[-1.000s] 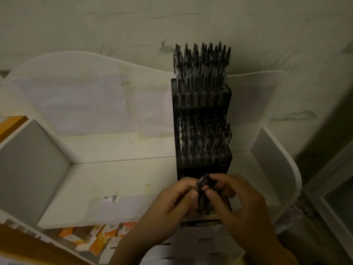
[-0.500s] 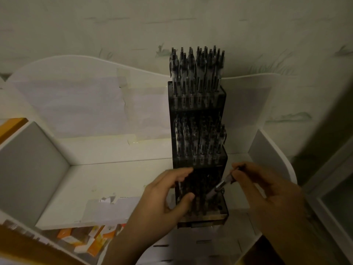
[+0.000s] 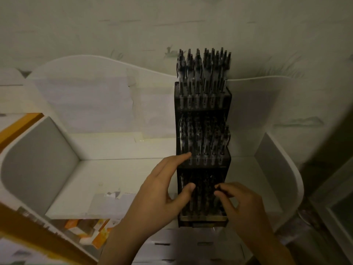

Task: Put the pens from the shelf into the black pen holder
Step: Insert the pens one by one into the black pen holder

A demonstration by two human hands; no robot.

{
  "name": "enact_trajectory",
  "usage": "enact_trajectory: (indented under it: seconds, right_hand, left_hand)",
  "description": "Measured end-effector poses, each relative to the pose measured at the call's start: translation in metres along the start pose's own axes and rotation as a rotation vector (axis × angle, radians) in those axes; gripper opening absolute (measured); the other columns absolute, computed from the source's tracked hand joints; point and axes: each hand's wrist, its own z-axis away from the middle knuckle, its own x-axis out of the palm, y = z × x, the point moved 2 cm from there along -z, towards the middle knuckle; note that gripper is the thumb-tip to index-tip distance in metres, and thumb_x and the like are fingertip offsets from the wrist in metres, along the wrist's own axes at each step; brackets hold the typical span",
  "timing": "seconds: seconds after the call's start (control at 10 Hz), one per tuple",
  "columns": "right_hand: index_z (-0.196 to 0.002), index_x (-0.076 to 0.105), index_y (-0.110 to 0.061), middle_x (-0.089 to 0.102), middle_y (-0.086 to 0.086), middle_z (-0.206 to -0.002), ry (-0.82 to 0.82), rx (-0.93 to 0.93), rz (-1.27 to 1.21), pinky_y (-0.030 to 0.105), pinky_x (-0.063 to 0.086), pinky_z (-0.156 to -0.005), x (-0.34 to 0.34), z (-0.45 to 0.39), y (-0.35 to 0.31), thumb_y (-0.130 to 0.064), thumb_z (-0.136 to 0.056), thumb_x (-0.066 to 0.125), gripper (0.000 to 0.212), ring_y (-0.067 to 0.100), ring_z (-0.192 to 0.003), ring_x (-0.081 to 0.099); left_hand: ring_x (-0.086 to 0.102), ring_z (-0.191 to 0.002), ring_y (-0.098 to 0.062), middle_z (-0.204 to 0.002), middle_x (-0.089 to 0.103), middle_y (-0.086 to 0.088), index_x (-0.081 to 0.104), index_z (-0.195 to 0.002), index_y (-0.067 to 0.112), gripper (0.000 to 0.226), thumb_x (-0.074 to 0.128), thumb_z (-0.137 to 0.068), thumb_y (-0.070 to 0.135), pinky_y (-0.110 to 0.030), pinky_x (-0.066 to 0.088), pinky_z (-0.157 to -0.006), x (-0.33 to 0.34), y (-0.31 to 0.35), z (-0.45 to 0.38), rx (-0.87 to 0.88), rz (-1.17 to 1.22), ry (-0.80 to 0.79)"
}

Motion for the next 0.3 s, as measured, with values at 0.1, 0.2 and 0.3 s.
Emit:
enact_trajectory:
  seconds: [0.1, 0.2, 0.3]
  right_hand:
    - [-0.095, 0.074, -0.019, 0.068, -0.011, -0.084, -0.020, 0.046, -0.022, 0.000, 0.041, -0.071, 0.0052, 0.0033, 0.0046, -0.013, -0.078, 0.078, 0.018, 0.003, -0.077, 0.063]
    - [-0.095, 0.069, -0.029, 0.065, -0.014, -0.080, -0.028, 0.107, -0.001, 0.004, 0.045, -0.067, 0.0071, 0.0095, 0.0077, -0.016, -0.073, 0.083, 0.030, 0.005, -0.074, 0.062]
    - [-0.093, 0.063, -0.033, 0.059, -0.016, -0.080, -0.035, 0.066, 0.050, 0.011, 0.046, -0.062, 0.0006, 0.0058, 0.0039, -0.023, -0.072, 0.083, 0.031, 0.005, -0.075, 0.059]
  left_hand:
    - [0.039, -0.129, 0.006, -0.139, 0.042, 0.029, 0.034, -0.140, 0.046, 0.056, 0.056, -0.089, 0.048, -0.016, 0.036, -0.105, 0.0011, 0.0004, -0.0006, -0.011, -0.009, 0.002]
    - [0.041, -0.129, 0.005, -0.138, 0.043, 0.028, 0.034, -0.141, 0.044, 0.055, 0.056, -0.091, 0.046, -0.016, 0.037, -0.105, 0.0016, 0.0032, -0.0009, -0.010, -0.016, 0.016]
    - [0.041, -0.128, 0.006, -0.137, 0.043, 0.028, 0.034, -0.141, 0.044, 0.054, 0.056, -0.091, 0.044, -0.018, 0.039, -0.105, 0.0025, 0.0051, -0.0020, -0.025, -0.009, 0.018]
